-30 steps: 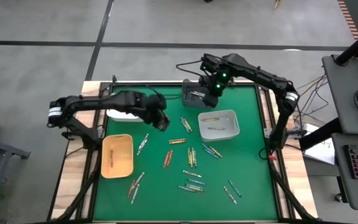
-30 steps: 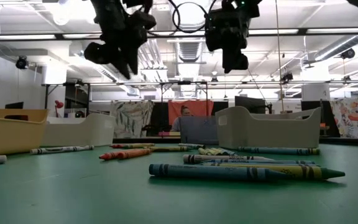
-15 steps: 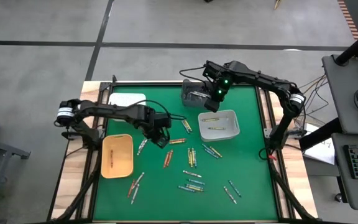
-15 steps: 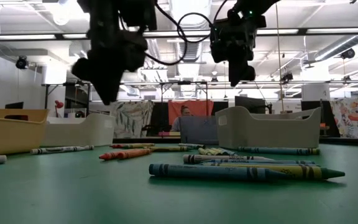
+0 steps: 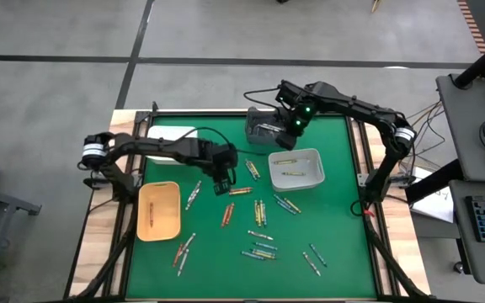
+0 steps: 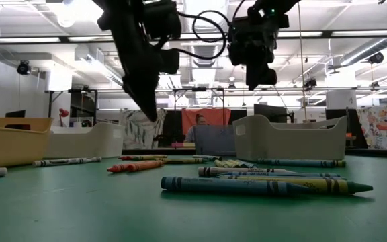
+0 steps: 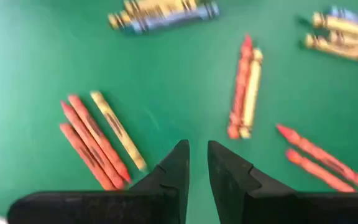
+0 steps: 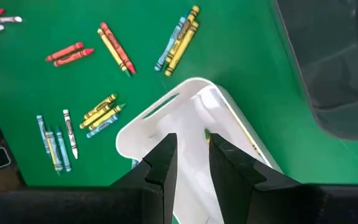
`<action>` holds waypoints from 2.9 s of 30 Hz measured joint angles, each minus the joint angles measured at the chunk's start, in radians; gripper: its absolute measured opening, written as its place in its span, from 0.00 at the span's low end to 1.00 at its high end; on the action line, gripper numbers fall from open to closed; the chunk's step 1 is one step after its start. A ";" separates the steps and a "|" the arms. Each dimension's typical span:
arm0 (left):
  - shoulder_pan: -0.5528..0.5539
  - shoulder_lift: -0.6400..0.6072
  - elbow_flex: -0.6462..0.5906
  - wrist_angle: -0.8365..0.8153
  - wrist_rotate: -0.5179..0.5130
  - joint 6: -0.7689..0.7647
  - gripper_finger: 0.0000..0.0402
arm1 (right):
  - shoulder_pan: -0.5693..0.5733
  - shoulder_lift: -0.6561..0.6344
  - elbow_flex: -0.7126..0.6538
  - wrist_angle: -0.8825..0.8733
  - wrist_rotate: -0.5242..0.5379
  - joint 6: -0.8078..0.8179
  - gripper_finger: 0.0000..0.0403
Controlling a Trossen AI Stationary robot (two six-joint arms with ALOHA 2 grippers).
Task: Sort crayons
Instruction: Put the orange crayon into the orange bin
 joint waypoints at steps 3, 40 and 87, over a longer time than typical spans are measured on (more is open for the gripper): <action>0.044 0.000 -0.050 0.133 -0.002 0.030 0.09 | 0.000 -0.001 0.000 0.066 0.000 0.007 0.20; 0.254 0.193 0.045 0.011 0.057 -0.123 0.19 | 0.000 -0.001 0.001 0.244 0.001 0.293 0.20; 0.286 0.248 0.040 0.015 -0.047 -0.070 0.27 | 0.000 0.001 0.001 0.291 0.002 0.370 0.20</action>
